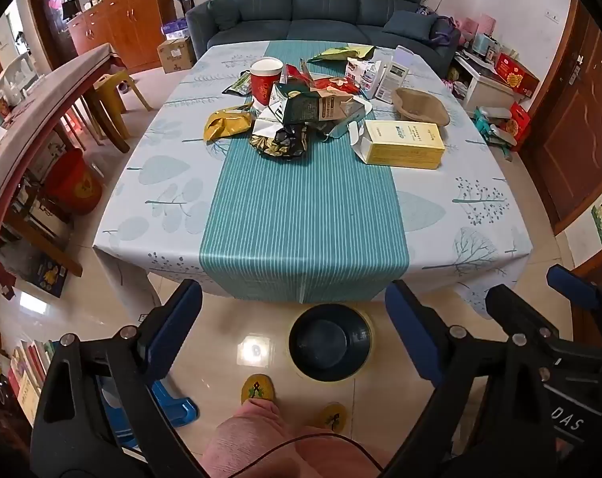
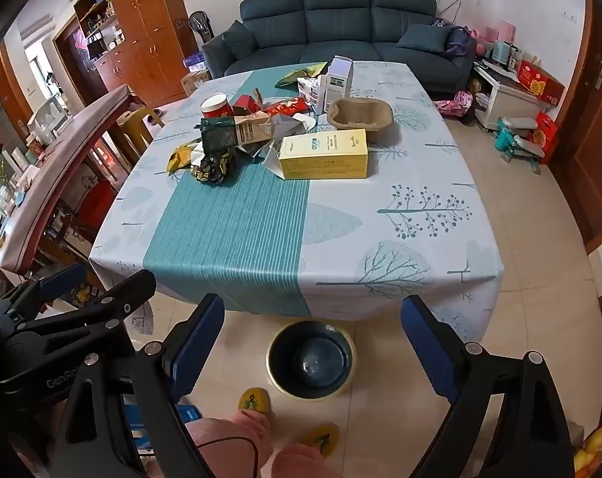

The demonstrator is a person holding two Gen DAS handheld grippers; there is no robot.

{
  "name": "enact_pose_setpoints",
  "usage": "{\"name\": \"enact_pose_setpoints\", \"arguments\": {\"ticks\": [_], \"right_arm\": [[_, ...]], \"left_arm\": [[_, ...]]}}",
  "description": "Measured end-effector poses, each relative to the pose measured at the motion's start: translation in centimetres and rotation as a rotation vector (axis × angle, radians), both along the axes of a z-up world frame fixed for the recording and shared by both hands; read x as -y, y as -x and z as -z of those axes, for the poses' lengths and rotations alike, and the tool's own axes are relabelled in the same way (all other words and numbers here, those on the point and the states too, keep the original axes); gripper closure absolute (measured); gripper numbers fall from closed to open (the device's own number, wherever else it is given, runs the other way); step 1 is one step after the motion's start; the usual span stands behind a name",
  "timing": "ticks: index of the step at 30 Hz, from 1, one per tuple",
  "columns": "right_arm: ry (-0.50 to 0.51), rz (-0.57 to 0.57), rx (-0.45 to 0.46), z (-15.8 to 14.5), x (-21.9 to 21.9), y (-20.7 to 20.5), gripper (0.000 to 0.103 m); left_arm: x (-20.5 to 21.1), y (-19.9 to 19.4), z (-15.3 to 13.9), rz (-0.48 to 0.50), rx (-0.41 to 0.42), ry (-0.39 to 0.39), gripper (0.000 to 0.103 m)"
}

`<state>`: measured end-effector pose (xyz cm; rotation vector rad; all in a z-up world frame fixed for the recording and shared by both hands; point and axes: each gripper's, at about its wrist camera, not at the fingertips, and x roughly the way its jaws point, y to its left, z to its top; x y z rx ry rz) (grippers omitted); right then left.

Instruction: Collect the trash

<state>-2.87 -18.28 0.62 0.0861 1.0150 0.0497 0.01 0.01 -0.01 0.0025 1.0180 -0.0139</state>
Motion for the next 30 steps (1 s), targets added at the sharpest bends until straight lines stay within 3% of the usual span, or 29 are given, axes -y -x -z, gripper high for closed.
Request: {"name": "enact_pose_setpoints", "arguments": {"ticks": [10,30], "right_arm": [[0.013,-0.007,0.001,-0.5,-0.7,-0.1,0.011],[-0.008,0.006,0.025,-0.9,-0.4,0.1,0.011]], "left_arm": [[0.1,0.3,-0.1,0.010,0.004,0.015,0.025],[0.2,0.3,-0.4,0.028,0.012,0.015,0.025]]}}
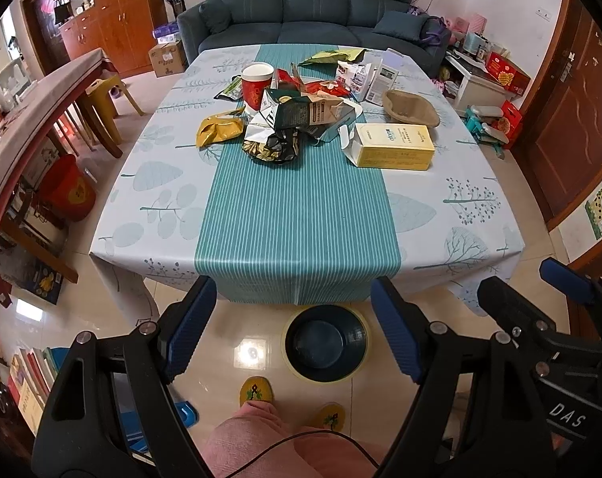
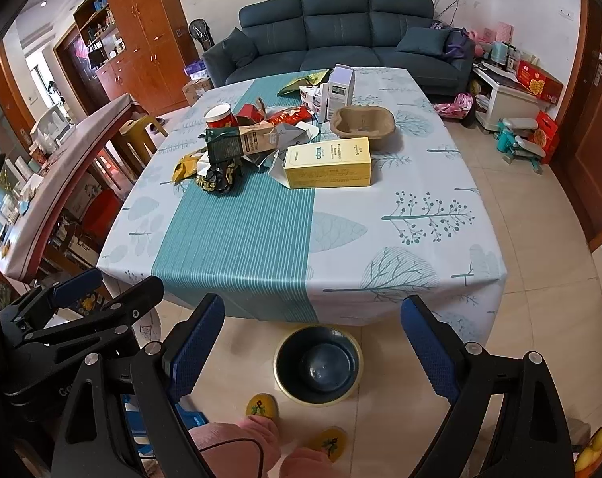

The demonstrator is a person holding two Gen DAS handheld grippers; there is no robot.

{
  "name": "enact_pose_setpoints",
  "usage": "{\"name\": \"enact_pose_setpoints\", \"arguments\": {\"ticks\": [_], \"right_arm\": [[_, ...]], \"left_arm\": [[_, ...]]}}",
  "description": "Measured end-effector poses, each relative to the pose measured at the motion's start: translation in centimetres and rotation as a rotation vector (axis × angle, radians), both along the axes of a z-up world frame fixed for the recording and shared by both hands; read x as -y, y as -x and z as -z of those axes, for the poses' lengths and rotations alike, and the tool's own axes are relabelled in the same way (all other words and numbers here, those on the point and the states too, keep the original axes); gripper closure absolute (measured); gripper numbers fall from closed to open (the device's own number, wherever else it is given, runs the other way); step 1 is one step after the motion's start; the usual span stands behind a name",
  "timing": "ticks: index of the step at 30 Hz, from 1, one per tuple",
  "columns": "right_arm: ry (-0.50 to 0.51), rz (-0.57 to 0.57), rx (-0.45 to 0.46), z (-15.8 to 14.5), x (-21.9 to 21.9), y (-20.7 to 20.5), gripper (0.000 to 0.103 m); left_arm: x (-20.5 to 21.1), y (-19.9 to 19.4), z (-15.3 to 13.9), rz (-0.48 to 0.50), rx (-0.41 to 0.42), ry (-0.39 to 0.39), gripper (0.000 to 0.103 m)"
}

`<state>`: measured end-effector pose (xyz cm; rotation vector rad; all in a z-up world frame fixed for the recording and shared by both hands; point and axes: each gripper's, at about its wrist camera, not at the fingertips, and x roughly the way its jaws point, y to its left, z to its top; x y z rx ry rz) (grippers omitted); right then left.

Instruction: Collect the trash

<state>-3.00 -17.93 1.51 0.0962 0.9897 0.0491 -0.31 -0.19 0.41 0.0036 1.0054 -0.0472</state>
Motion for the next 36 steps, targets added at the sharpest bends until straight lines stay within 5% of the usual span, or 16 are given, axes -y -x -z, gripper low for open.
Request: {"name": "enact_pose_setpoints", "arguments": {"ticks": [36], "right_arm": [[-0.003,-0.005,0.009,-0.61,-0.12,0.08,0.011]], "left_arm": [[0.18,0.48,-0.62,-0.020,0.023,-0.003,0.025]]}}
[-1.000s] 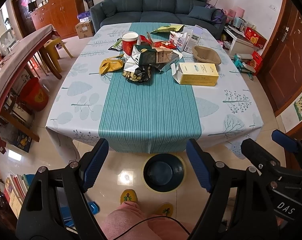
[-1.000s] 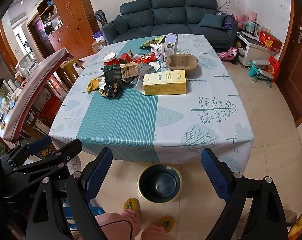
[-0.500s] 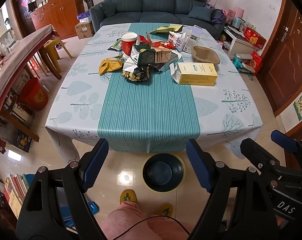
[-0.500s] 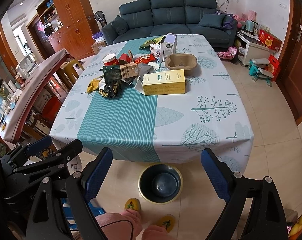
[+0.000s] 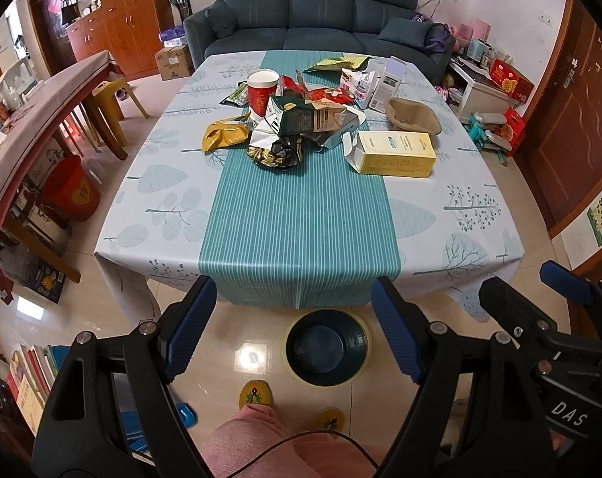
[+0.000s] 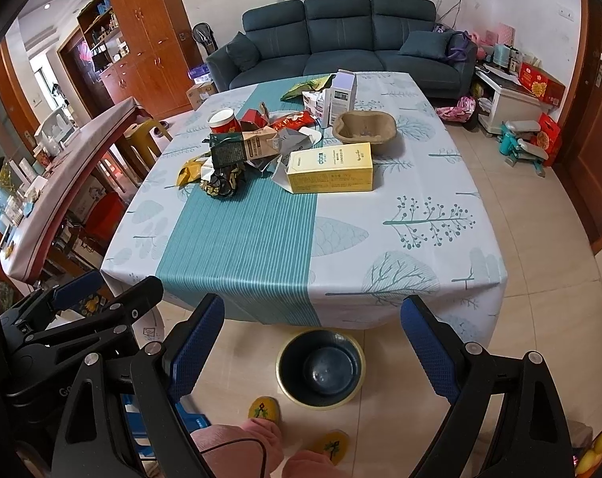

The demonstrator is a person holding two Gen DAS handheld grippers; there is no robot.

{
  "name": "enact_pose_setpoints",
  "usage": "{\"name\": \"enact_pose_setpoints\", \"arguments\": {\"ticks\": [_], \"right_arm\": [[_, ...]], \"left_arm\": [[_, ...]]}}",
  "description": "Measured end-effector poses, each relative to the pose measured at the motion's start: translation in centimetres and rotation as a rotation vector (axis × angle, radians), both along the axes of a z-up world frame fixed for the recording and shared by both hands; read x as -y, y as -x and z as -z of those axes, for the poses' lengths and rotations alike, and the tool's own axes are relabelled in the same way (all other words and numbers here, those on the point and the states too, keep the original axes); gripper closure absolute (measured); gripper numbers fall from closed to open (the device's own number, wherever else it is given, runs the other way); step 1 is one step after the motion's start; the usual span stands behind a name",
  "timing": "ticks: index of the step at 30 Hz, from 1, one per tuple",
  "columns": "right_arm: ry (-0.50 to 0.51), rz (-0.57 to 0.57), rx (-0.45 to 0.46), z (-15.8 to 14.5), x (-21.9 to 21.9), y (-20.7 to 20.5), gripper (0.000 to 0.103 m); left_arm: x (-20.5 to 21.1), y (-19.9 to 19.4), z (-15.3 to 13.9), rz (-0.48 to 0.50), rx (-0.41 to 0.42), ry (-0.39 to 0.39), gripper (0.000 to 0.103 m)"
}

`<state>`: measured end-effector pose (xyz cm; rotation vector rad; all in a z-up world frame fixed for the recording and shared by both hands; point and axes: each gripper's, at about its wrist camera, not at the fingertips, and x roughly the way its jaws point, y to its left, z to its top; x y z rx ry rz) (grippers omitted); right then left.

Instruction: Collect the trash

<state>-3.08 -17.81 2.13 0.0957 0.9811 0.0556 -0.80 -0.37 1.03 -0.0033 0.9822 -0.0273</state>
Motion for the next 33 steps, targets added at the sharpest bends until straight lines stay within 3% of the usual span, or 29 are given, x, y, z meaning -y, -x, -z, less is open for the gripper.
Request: {"name": "enact_pose_setpoints", "arguments": {"ticks": [22,33], "right_arm": [[-0.019,0.006,0.044,-1.1,0.3,-0.5,0.011],[-0.042,0.008,0.104,-3.1,-0.2,-1.5,0.011]], "left_arm": [[0.2,-0.2,-1.4,-0.009,0.037,-0.015,0.025],[-0.5,-0.9,-3.8,-0.015,0.080,-0.043,0.025]]}}
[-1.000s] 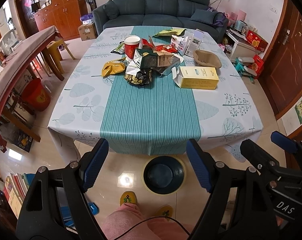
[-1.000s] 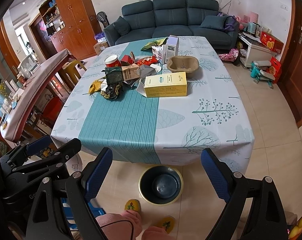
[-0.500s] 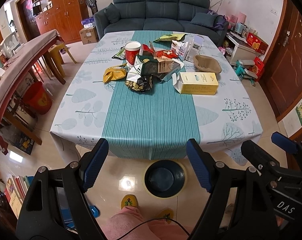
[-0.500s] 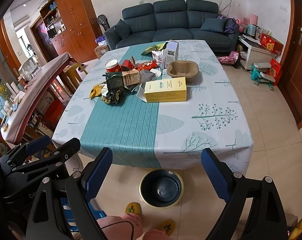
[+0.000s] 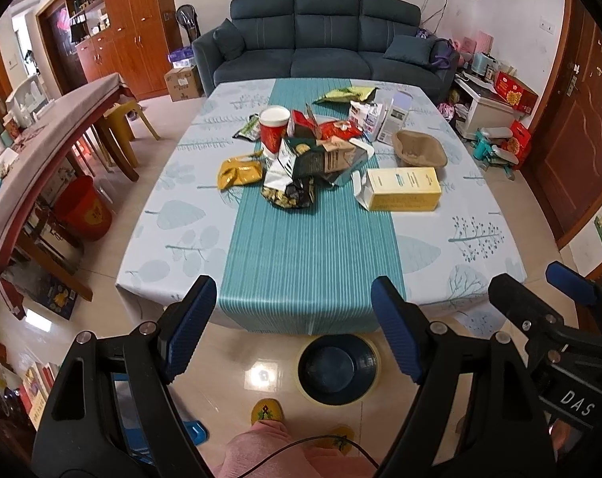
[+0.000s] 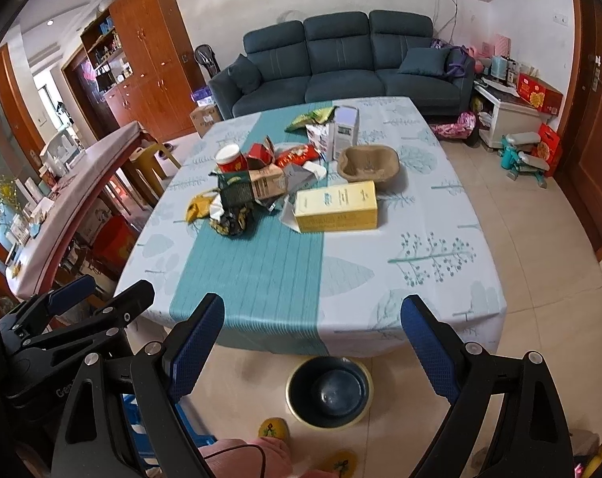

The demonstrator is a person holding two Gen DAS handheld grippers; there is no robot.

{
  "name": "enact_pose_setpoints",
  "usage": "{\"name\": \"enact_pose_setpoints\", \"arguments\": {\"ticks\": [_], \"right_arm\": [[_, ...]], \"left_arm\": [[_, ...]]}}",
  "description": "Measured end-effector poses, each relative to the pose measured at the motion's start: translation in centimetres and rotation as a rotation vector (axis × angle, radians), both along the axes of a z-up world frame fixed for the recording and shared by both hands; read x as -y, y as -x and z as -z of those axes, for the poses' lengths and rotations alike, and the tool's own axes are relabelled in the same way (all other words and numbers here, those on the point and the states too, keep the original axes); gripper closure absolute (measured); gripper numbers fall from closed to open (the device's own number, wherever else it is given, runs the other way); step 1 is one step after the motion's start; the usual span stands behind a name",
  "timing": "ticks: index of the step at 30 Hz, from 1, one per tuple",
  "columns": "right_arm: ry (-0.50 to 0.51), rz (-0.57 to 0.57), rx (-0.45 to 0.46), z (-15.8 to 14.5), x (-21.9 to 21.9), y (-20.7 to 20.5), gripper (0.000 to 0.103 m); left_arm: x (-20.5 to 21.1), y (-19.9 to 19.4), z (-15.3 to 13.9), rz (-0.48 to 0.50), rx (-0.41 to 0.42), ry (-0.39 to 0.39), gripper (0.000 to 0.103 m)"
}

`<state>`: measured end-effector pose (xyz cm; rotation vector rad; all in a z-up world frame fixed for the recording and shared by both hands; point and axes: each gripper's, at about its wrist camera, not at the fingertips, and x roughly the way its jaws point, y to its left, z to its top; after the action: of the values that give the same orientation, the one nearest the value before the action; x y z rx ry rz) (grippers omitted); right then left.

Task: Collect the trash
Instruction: 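Grasp the yellow snack bag with the left tool while the right grasps the milk carton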

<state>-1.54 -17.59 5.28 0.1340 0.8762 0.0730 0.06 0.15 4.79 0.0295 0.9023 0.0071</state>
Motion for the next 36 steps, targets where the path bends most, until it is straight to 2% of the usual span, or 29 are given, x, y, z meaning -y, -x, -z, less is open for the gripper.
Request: {"name": "enact_pose_setpoints", "arguments": {"ticks": [9,15,20,22,27,32,36], "right_arm": [[0.006,-0.024,0.034,-1.0,-2.7,-4.2,0.011],[-0.044,0.021,0.015,-1.6,-5.3,-9.9,0.011],[-0.091,0.084,-0.054,-0.3,-7.4,-15.7,0.014],[-0.128,0.119,-0.102,0.6,-7.8,-17.8,0.017],[-0.200,0.225,-0.204,3.2,-7.8,-22.2,0.018],[-0.297,0.321,-0.270,5.5,-7.3,-24.4,0.018],[-0.369,0.388,-0.321,7.1,-7.0,-25.1,0.019]], "left_arm": [[-3.2,-2.9,-1.0,-0.043,0.032,0.001,0.025],[-8.2,-8.8,-1.9,-0.087,0.043,0.028,0.025],[-13.0,-15.7,-2.1,-0.064,0.016,0.057,0.025],[-14.6,-18.4,-1.9,-0.034,-0.006,0.070,0.025],[-17.2,-25.7,0.1,0.120,-0.103,0.095,0.025],[-17.1,-31.9,3.9,0.334,-0.231,0.077,0.025],[-15.2,-34.7,7.5,0.512,-0.332,0.068,0.025]]}}
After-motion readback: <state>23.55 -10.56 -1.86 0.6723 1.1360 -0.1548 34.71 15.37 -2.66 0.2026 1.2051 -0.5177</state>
